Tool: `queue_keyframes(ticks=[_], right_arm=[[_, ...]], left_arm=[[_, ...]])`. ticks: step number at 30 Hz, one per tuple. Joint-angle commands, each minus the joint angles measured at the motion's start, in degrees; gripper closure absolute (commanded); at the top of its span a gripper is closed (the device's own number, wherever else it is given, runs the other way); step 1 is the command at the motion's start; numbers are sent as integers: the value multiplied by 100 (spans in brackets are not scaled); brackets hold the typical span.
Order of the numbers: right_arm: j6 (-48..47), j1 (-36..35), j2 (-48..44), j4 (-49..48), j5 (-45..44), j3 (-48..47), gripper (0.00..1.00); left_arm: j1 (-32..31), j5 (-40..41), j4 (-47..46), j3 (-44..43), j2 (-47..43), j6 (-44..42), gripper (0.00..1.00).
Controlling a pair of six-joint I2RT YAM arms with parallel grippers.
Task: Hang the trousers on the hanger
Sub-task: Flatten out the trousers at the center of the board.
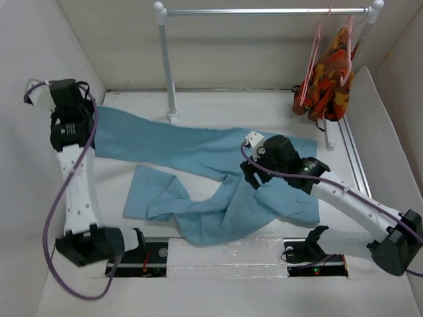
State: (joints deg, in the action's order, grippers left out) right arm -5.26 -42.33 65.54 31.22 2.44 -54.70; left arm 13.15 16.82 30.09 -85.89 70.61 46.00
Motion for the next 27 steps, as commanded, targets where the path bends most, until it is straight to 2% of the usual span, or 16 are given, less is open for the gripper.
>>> queue_keyframes(ticks=[1, 2, 3, 4, 5, 6, 7, 8, 9, 10, 12, 14, 17, 20, 23, 27], right_arm=[[-204, 303, -137, 314, 11, -436, 23], [-91, 521, -390, 384, -111, -454, 37], [-90, 524, -393, 385, -112, -454, 37], [15, 698, -497, 437, -208, -428, 51], [233, 812, -690, 481, -417, -384, 81], [340, 935, -805, 464, -480, -314, 96], [445, 1093, -884, 455, -507, -139, 100], [516, 1504, -946, 446, -438, -51, 100], [726, 1717, -1016, 403, -367, 28, 100], [806, 1936, -1017, 367, -341, 125, 100], [1070, 2701, -982, 140, -105, 441, 75], [1315, 3219, -929, -341, 221, 783, 47], [1483, 4177, -587, -1097, 477, 1144, 30], [1554, 5021, 168, -1433, 336, 1093, 23], [1510, 5655, 1001, -1714, 82, 909, 20], [1475, 5850, 1996, -1953, 317, 522, 18]], left_arm=[[162, 5, -407, -567, 1607, -284, 100], [162, 101, -346, -1527, 2388, -458, 100], [162, 102, -250, -1536, 2788, -460, 100], [162, 163, -127, -1867, 3201, -486, 100], [214, 164, -47, -2201, 3553, -504, 100], [215, 129, -90, -2613, 4157, -548, 100], [215, 76, -134, -2670, 4380, -548, 100], [215, -124, -239, -2696, 4522, -583, 86], [215, -205, -344, -2731, 4802, -618, 64], [162, -240, -328, -2758, 4900, -618, 56], [84, -232, -406, -2741, 5015, -723, 35], [-101, -223, -372, -2810, 5007, -846, 31], [-539, -406, -617, -2226, 4560, -1031, 29], [-988, -880, -1318, -1136, 3585, -838, 32], [-1936, -1136, -2137, 786, 2504, -689, 36], [-3665, -796, -2053, 1774, 1616, -899, 37]])
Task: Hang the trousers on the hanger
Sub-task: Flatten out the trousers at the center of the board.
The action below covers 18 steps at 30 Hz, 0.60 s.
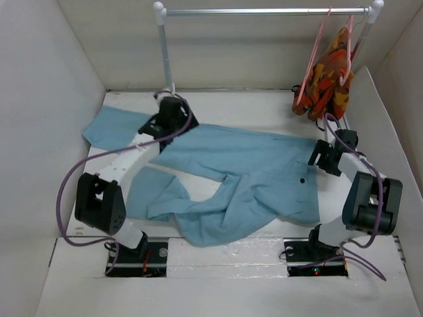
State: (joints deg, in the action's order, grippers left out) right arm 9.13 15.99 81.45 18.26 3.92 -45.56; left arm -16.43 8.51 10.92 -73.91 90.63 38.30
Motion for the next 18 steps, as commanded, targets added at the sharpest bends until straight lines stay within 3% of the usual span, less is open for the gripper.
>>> queue_keyframes(ticks=[1, 7, 12, 15, 16, 18], right_arm=[[28, 18, 563, -605, 205, -644, 18], [160, -316, 1259, -763, 662, -1007, 17], [476, -316, 1479, -1017, 1039, -780, 31], [634, -316, 1426, -1263, 1145, -534, 55], [704, -229, 1339, -1438, 1172, -454, 78], [740, -62, 1172, -1702, 1216, -218, 92]], left_arm=[[-913, 176, -47, 719, -527, -87, 37], [-1117, -8, 24, 2055, -1654, 2, 37], [-1117, -69, 174, 2240, -2005, -25, 37], [-1117, 1, 270, 2363, -2216, -33, 37], [-1117, 45, 297, 2390, -2277, -34, 37], [-1117, 36, 376, 2469, -2392, -34, 37]])
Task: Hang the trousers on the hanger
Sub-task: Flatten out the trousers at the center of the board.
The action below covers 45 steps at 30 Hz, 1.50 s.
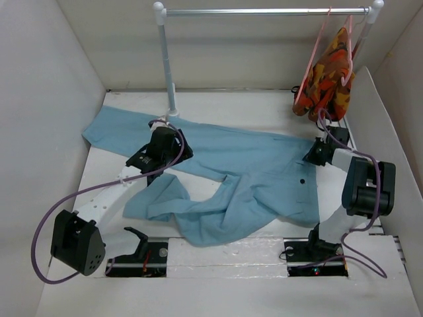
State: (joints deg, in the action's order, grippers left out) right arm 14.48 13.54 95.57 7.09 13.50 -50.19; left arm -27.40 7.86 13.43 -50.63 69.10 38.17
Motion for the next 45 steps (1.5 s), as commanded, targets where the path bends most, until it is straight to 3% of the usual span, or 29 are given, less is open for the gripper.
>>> queue_keyframes(ticks=[1, 10, 17, 22, 23, 24, 25, 26, 28, 32, 36, 37, 41, 45], right_arm=[[213, 254, -467, -830, 259, 290, 100], [-261, 913, -908, -200, -163, -797, 100], [-340, 1168, -83, 318, -664, -2027, 100], [-174, 1063, -274, -285, -883, -1750, 100], [-174, 993, -293, -287, -919, -1618, 91], [-113, 993, -206, -435, -806, -1669, 74], [-138, 940, -84, 33, -735, -1834, 44], [-173, 940, 135, 360, -691, -2019, 34], [-383, 704, 42, 530, -471, -2056, 28], [-367, 55, -1457, 144, -559, -1214, 28], [-183, -675, -2688, -172, -182, -142, 30], [-191, -869, -2936, -191, -137, 69, 31], [-489, -1599, -3913, 124, 153, 773, 35], [-1208, -2047, -4353, 1309, 530, 678, 37]], left_arm=[[-20, 85, 159, 176, -265, -29, 37], [-20, 5, 1020, 141, -485, -65, 35], [-20, 40, 2196, 159, -600, 427, 32], [32, 304, 2998, 176, -678, 849, 30], [33, 208, 3155, 229, -748, 858, 27], [102, 94, 3218, 281, -766, 841, 27], [103, -37, 3323, 291, -793, 858, 27], [103, -56, 3628, 273, -862, 841, 27], [103, 136, 4025, 168, -1047, 937, 27], [103, 260, 4729, 71, -1986, 1533, 27], [33, 103, 4363, 316, -2629, 2684, 30], [85, 32, 3900, 604, -2699, 2852, 35], [242, -29, 2763, 1563, -2271, 3521, 39], [305, -477, 2436, 2197, -1506, 3662, 44]])
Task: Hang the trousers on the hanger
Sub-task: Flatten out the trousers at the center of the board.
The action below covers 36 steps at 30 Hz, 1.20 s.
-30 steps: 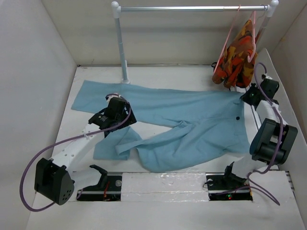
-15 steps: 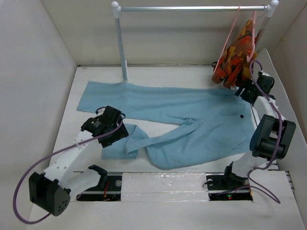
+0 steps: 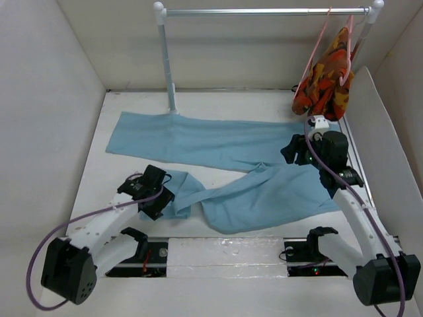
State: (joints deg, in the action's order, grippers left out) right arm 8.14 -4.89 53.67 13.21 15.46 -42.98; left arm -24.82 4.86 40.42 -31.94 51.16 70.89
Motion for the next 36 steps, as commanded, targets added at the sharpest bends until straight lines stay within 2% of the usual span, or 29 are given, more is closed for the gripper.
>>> queue_keyframes(ticks=[1, 2, 4, 5, 6, 8, 10, 12, 13, 15, 16, 19, 23, 27, 32, 36], right_arm=[[-742, -589, -347, 1057, 282, -52, 36], [-744, -593, -348, 1061, 256, -52, 36], [-718, -873, -567, 1043, 308, 53, 35], [-700, -943, -612, 1008, 378, 114, 34], [-683, -1049, -647, 1043, 396, 132, 34], [-682, -1137, -726, 1052, 483, 106, 34], [-709, -1277, -753, 1095, 493, -43, 34], [-744, -1339, -770, 1227, 405, -175, 34], [-744, -1392, -770, 1271, 344, -323, 34], [-744, -1392, -727, 1350, 142, -395, 33], [-735, -1392, -692, 1394, 106, -456, 33], [-744, -1340, -630, 1474, 150, -422, 33], [-744, -1287, -665, 1447, 220, -281, 33], [-744, -1226, -621, 1544, 141, -140, 33], [-989, -1120, -498, 1693, 194, 0, 31], [-1183, -919, -419, 1860, 211, -9, 30]], left_arm=[[47, -179, -498, 494, 438, 460, 40], [47, -135, -500, 496, 439, 565, 40], [99, 145, -448, 356, 570, 680, 32], [196, 477, -456, 303, 641, 680, 20], [336, 533, -587, 277, 902, 524, 1], [713, 472, -842, 329, 1281, 242, 1], [803, 375, -1063, 303, 1905, 126, 15], [873, 690, -1028, 59, 2326, 127, 38], [952, 831, -976, -4, 2398, 57, 54], [1250, 920, -862, -197, 2530, -84, 100], [1643, 920, -765, -276, 2522, -180, 100], [2233, 1367, -440, -663, 2224, -593, 100], [2745, 2166, -36, -1112, 1574, -1042, 100], [2895, 2668, 447, -1629, 890, -1252, 100], [2895, 3203, 1001, -2113, 659, -1227, 100], [2895, 3056, 706, -3051, 571, -1911, 100]])
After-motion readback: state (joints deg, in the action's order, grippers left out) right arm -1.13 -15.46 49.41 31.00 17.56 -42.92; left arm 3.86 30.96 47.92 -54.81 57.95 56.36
